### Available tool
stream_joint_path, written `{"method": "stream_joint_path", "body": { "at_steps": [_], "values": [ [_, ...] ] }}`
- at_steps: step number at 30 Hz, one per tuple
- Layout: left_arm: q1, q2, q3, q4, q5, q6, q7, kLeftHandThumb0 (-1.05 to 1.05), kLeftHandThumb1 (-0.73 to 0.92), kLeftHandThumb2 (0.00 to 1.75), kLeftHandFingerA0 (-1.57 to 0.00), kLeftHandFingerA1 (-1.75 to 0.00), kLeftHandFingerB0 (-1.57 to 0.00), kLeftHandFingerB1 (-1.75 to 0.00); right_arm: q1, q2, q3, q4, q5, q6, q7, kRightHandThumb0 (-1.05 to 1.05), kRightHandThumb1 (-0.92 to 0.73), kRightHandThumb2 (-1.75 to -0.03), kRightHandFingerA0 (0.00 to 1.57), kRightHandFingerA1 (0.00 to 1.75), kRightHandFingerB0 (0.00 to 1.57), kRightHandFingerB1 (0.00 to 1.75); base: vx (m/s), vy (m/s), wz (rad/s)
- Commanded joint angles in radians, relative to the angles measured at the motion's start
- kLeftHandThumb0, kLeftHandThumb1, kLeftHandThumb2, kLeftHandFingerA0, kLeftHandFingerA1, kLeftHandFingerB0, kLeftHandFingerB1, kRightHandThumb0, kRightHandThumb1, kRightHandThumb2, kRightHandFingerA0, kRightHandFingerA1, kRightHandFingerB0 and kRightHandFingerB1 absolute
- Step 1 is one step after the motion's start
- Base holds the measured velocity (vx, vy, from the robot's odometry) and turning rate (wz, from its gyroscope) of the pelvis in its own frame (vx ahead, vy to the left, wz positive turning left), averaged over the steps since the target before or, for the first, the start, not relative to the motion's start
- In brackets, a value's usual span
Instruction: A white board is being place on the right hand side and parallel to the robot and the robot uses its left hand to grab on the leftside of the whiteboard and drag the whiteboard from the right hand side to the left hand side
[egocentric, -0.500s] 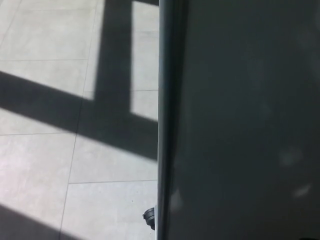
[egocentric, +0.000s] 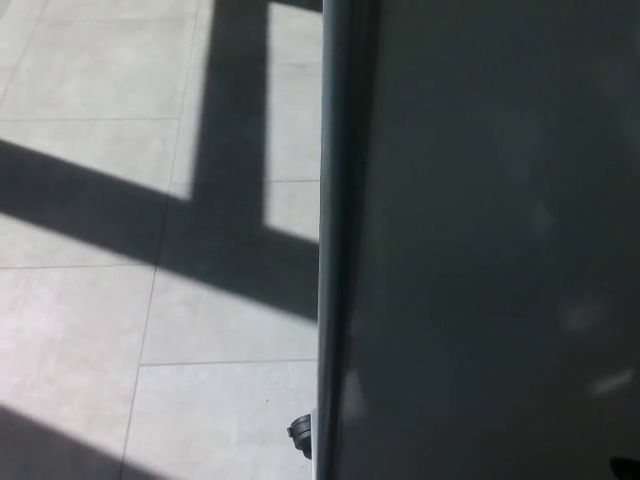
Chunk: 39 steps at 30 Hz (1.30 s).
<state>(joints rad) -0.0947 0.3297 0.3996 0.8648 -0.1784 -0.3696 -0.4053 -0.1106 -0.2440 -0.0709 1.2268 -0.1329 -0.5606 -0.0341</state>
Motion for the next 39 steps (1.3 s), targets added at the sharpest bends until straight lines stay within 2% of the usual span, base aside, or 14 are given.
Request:
{"method": "stream_joint_path", "body": {
  "at_steps": [1,5,6,7,14,15,18,26,27,30,31,35,36,39],
  "values": [
    [-0.078,-0.006,-0.116,-0.302,-0.024,0.077,-0.097,-0.36,0.37,0.95,-0.01,-0.47,0.0,-0.46,-0.005,-0.019,-0.003,0.019,-0.004,-0.077,-0.026,-0.58,-0.81,-0.66,0.56,0.47,0.35,0.39,0.0,0.0,0.0],
    [-0.117,-0.008,-0.201,-0.416,-0.043,0.151,-0.174,-0.74,0.47,0.81,0.0,-0.35,-0.1,-0.33,0.009,-0.01,-0.014,0.027,0.01,-0.089,-0.014,-0.54,-0.83,-0.64,0.54,0.45,0.35,0.38,0.0,0.0,0.0],
    [-0.12,-0.007,-0.226,-0.442,-0.023,0.153,-0.163,-0.36,0.28,0.89,0.0,-0.48,0.0,-0.47,0.012,-0.01,-0.011,0.027,0.007,-0.093,-0.014,-0.54,-0.84,-0.64,0.55,0.45,0.35,0.38,0.0,0.0,0.0],
    [-0.128,-0.006,-0.244,-0.458,-0.012,0.154,-0.161,-0.82,0.52,0.83,-0.04,-0.36,-0.01,-0.32,0.012,-0.01,-0.008,0.029,0.003,-0.097,-0.016,-0.57,-0.83,-0.64,0.56,0.46,0.36,0.39,0.0,0.0,0.0],
    [-0.22,-0.017,-0.371,-0.566,0.015,0.256,-0.149,-0.7,0.58,0.58,-0.09,-0.27,-0.11,-0.25,-0.005,-0.011,0.0,0.037,-0.007,-0.095,-0.031,-0.6,-0.81,-0.67,0.57,0.47,0.34,0.39,0.0,0.0,0.0],
    [-0.252,-0.038,-0.405,-0.572,0.029,0.256,-0.152,-0.7,0.47,0.8,-0.04,-0.34,-0.09,-0.28,0.003,-0.008,-0.013,0.034,0.011,-0.106,-0.011,-0.54,-0.83,-0.64,0.55,0.47,0.36,0.4,0.0,0.0,0.0],
    [-0.287,-0.069,-0.451,-0.591,0.028,0.287,-0.142,-0.68,0.58,0.6,-0.1,-0.25,-0.12,-0.22,0.008,-0.011,-0.015,0.035,0.01,-0.109,-0.007,-0.54,-0.84,-0.65,0.53,0.46,0.34,0.39,0.0,0.0,0.0],
    [-0.412,-0.161,-0.52,-0.565,0.06,0.312,-0.096,-0.73,0.49,0.88,0.0,-0.21,-0.06,-0.22,-0.011,-0.005,-0.007,0.035,-0.001,-0.117,-0.021,-0.59,-0.81,-0.66,0.56,0.48,0.35,0.4,0.0,0.0,0.0],
    [-0.427,-0.173,-0.523,-0.557,0.057,0.322,-0.097,-0.74,0.49,0.88,-0.01,-0.2,-0.05,-0.2,-0.01,-0.003,-0.009,0.035,0.002,-0.123,-0.02,-0.47,-0.63,-1.06,0.55,0.66,0.24,0.52,0.0,0.0,0.0],
    [-0.467,-0.207,-0.509,-0.525,0.031,0.348,-0.099,-0.77,0.48,0.88,-0.02,-0.22,-0.08,-0.18,-0.02,0.001,-0.017,0.036,0.013,-0.117,-0.01,-0.46,-0.62,-1.05,0.55,0.66,0.25,0.52,0.0,0.0,0.0],
    [-0.467,-0.218,-0.506,-0.529,0.026,0.359,-0.097,-0.82,0.59,0.57,-0.04,-0.27,-0.02,-0.25,-0.016,0.001,-0.015,0.035,0.01,-0.117,-0.011,-0.46,-0.63,-1.06,0.54,0.65,0.24,0.51,0.0,0.0,0.0],
    [-0.467,-0.254,-0.49,-0.553,0.0,0.393,-0.092,-0.77,0.49,0.88,-0.04,-0.26,-0.12,-0.23,0.0,0.004,-0.008,0.035,0.002,-0.14,-0.012,-0.45,-0.63,-1.05,0.55,0.66,0.25,0.52,0.0,0.0,0.0],
    [-0.471,-0.261,-0.485,-0.558,0.0,0.401,-0.087,-0.76,0.48,0.89,0.0,-0.23,-0.16,-0.23,0.0,0.005,-0.004,0.035,-0.003,-0.145,-0.017,-0.56,-0.8,-0.65,0.61,0.5,0.38,0.41,0.0,0.0,0.0],
    [-0.487,-0.275,-0.476,-0.566,-0.01,0.422,-0.086,-0.77,0.6,0.58,-0.03,-0.26,-0.07,-0.25,-0.008,0.001,0.016,0.034,-0.029,-0.135,-0.048,-0.59,-0.8,-0.67,0.62,0.49,0.38,0.4,0.0,0.0,0.0]
  ]
}}
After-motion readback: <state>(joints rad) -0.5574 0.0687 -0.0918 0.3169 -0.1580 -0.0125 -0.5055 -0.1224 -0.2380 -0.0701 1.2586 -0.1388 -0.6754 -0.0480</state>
